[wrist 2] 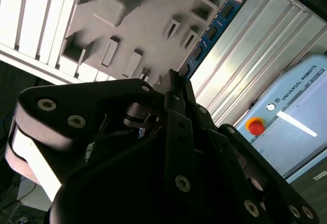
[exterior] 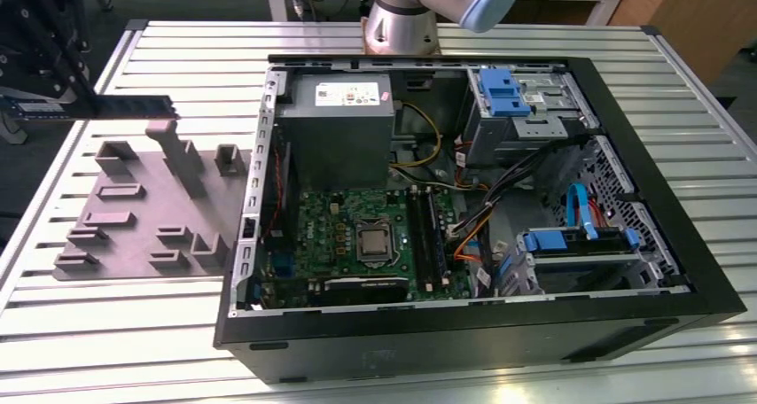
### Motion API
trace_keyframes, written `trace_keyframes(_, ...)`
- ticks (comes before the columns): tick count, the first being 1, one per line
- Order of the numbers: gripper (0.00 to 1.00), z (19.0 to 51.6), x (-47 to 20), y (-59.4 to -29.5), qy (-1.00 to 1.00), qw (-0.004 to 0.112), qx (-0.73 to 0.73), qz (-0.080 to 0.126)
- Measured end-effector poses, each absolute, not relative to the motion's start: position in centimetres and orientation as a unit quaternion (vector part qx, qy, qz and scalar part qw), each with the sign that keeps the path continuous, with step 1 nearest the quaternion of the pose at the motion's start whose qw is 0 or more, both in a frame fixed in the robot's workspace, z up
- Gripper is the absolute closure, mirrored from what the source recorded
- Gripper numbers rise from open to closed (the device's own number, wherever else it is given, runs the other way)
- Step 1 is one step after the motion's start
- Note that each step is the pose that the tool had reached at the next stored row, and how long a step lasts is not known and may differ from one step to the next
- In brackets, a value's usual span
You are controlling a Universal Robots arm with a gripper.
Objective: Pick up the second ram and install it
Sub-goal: 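Pick up the second ram and move it above second insertion slot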
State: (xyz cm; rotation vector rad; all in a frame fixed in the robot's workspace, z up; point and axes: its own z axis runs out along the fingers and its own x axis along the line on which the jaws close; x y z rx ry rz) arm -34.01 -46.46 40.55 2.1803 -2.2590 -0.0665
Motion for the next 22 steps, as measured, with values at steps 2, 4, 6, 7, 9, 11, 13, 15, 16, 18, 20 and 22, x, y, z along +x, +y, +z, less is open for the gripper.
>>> trace_keyframes(2, 0.86, 40.5, -33.9, -46.5, -0.719, 0.001, 0.694, -0.021)
trace_keyframes(4, 0.86, 40.6, -33.8, -46.5, -0.719, 0.001, 0.694, -0.021)
trace_keyframes(6, 0.86, 40.6, -33.7, -46.5, -0.719, 0.001, 0.694, -0.021)
trace_keyframes(7, 0.86, 40.6, -33.7, -46.5, -0.719, 0.001, 0.694, -0.021)
trace_keyframes(9, 0.86, 40.5, -33.6, -46.5, -0.719, 0.001, 0.694, -0.021)
trace_keyframes(11, 0.86, 40.6, -33.5, -46.5, -0.719, 0.001, 0.694, -0.021)
trace_keyframes(13, 0.86, 40.6, -33.4, -46.5, -0.719, 0.001, 0.694, -0.021)
trace_keyframes(15, 0.86, 40.6, -33.3, -46.5, -0.719, 0.001, 0.694, -0.021)
trace_keyframes(16, 0.86, 40.5, -33.2, -46.5, -0.719, 0.001, 0.694, -0.021)
trace_keyframes(18, 0.86, 40.6, -33.1, -46.5, -0.719, 0.001, 0.694, -0.021)
trace_keyframes(20, 0.86, 40.5, -33.0, -46.5, -0.719, 0.001, 0.694, -0.021)
trace_keyframes(22, 0.86, 40.6, -32.9, -46.5, -0.719, 0.001, 0.694, -0.021)
